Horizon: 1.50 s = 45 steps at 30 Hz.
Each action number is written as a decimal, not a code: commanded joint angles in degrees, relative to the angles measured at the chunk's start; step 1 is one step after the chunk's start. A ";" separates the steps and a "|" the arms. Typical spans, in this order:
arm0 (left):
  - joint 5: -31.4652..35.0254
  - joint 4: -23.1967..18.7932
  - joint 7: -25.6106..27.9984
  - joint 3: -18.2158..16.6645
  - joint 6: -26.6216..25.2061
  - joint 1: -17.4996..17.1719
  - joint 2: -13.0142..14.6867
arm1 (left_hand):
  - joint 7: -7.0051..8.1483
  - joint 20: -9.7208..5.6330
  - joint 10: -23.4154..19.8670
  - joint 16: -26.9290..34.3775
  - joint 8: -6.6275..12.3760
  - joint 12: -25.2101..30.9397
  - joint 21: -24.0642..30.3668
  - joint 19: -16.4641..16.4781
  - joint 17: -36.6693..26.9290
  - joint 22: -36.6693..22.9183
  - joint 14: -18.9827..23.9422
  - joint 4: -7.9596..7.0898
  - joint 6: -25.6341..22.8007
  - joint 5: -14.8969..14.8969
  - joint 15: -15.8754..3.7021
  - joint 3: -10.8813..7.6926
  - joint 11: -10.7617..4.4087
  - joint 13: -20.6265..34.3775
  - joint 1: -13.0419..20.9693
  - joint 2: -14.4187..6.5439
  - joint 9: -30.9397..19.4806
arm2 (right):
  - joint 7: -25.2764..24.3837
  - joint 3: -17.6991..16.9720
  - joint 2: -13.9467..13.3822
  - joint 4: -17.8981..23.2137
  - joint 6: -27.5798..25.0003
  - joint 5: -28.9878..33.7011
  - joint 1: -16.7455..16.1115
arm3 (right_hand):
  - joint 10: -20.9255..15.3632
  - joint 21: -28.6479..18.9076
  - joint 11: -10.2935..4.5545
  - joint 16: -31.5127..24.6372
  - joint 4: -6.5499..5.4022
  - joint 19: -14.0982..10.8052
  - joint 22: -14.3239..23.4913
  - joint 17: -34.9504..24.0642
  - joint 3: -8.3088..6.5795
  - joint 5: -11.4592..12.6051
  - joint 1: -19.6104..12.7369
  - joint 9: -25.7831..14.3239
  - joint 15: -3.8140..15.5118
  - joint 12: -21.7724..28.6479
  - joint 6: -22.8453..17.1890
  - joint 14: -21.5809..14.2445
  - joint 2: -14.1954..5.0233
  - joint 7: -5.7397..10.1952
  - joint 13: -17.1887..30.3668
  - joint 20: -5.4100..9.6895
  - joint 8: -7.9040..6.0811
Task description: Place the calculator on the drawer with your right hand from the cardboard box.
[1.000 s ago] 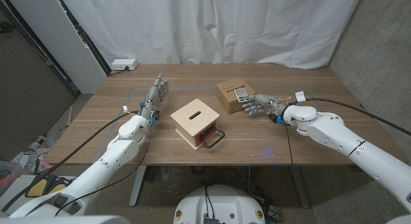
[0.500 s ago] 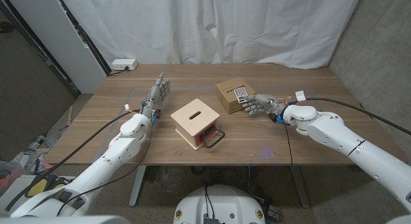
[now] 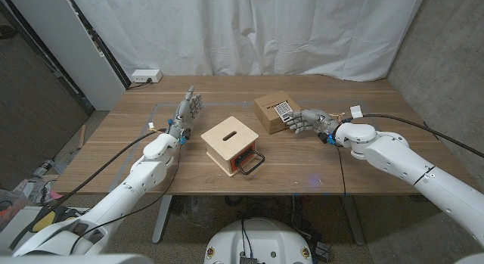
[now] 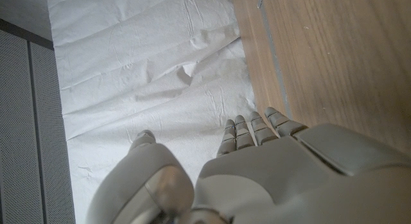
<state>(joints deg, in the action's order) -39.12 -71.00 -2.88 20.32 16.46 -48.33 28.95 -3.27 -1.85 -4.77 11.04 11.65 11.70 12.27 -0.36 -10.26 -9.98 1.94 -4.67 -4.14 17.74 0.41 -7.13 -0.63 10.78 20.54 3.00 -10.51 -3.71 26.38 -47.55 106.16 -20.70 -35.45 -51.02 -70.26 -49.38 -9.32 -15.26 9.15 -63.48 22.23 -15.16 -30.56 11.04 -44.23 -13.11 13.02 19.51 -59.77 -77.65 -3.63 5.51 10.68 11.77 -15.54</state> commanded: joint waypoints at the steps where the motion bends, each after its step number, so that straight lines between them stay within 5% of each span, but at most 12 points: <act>1: 0.17 -0.53 0.26 0.12 0.28 -0.26 -0.18 | 0.14 -0.55 -0.30 -0.09 -0.18 -0.05 -0.04 0.45 -0.32 -0.35 0.47 0.08 -0.48 -0.21 0.15 0.42 0.32 0.13 0.18 -0.65 -0.31 | -0.34 -1.33 -1.13 1.84 0.11 -1.13 -1.27 | -1.04 -0.61 -0.09 -0.62 0.06 0.20 0.55 -0.06 -0.63 0.43 -0.91 -0.35 -0.13 0.29 -1.32 -0.66 -1.12 0.14 0.17 0.70 -0.52; 45: 0.61 -4.97 0.24 -0.33 -1.40 -1.59 2.89 | 0.16 -0.55 -0.37 -0.13 -0.19 -0.07 -0.29 0.57 -0.32 -0.36 0.48 0.08 -0.55 -0.33 0.12 0.84 0.24 0.13 0.46 -0.94 -0.31 | 6.36 -3.87 -8.99 10.61 -8.32 -12.05 -0.97 | -2.86 -2.90 1.45 -1.50 0.07 0.86 2.70 0.02 -2.74 1.40 -1.97 -2.40 -0.18 0.06 -2.25 -1.08 -1.73 -1.58 0.70 0.67 -0.87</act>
<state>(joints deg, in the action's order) -38.93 -75.27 -2.19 20.03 15.22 -50.03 31.12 -3.07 -1.85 -4.76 11.04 11.65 11.71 12.07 -0.36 -10.26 -10.28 1.93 -4.65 -4.34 17.74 0.41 -6.68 -0.63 10.78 20.85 2.69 -10.51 1.89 22.75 -54.69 114.20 -27.99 -45.69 -51.37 -72.96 -51.74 -8.15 -16.57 9.29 -62.84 24.60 -15.17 -32.62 11.93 -44.73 -15.30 12.87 19.47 -61.52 -78.39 -4.02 3.76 11.09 11.33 -16.10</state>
